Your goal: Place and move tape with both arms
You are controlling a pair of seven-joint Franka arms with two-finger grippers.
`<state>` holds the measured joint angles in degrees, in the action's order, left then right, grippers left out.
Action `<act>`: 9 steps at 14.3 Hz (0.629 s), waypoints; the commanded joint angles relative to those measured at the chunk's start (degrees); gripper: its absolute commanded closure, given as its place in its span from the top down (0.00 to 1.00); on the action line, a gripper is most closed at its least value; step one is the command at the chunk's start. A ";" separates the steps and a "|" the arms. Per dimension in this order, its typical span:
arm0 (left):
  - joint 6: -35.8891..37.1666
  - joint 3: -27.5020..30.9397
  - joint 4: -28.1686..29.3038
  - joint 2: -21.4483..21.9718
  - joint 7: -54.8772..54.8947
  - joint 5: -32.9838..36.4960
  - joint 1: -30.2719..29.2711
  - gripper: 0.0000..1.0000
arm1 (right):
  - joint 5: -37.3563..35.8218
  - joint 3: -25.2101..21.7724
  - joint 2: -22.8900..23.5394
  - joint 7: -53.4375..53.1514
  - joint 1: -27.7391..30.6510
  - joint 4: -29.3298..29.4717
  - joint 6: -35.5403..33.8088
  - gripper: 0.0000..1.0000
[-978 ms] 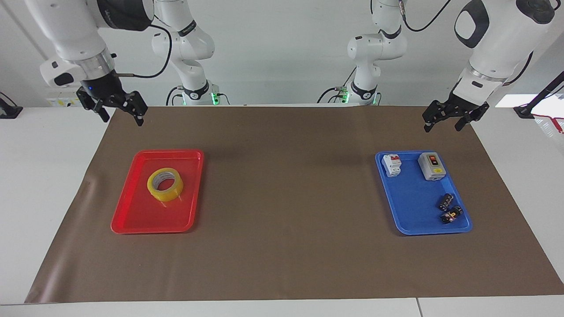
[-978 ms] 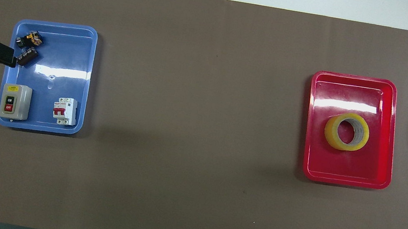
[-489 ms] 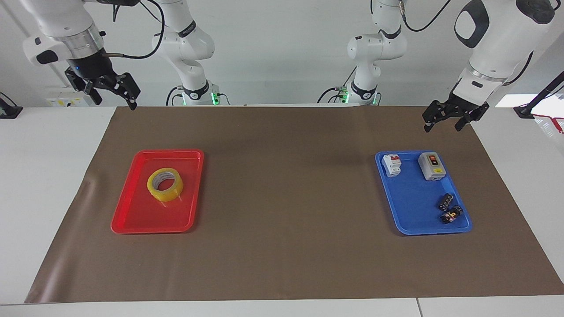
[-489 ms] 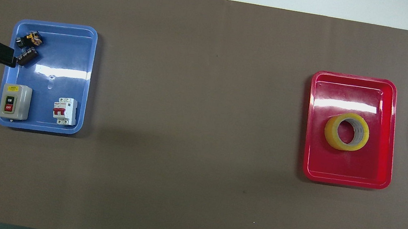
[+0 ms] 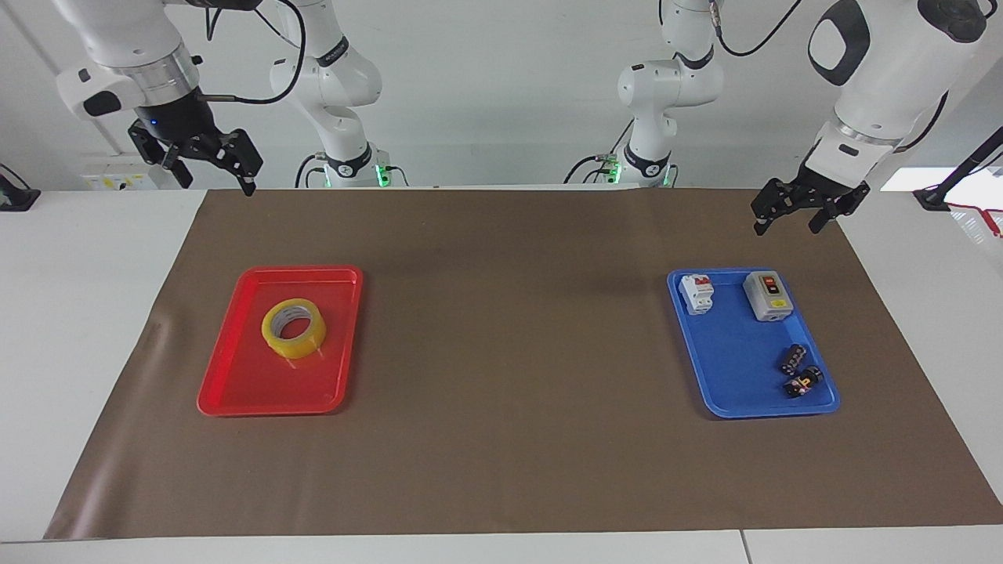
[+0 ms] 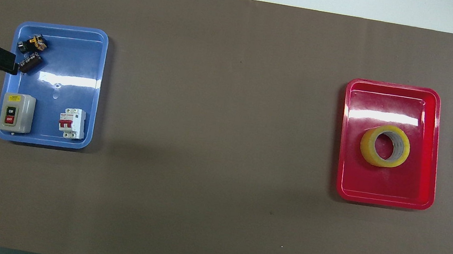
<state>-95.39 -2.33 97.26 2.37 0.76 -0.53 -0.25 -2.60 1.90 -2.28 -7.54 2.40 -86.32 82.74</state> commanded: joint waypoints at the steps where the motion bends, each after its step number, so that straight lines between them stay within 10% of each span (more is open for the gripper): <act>1: 0.29 -0.13 1.35 1.41 0.47 1.06 -0.28 1.00 | -0.74 0.82 0.09 -0.37 -0.12 0.37 -0.74 1.00; 9: 0.29 -0.13 1.35 1.41 0.47 1.06 -0.28 1.00 | -1.27 1.97 -0.27 4.02 0.76 -0.61 -0.30 1.00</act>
<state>-95.39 -2.33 97.26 2.37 0.76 -0.53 -0.25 -2.62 3.69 -2.28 -6.13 2.43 -86.74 82.73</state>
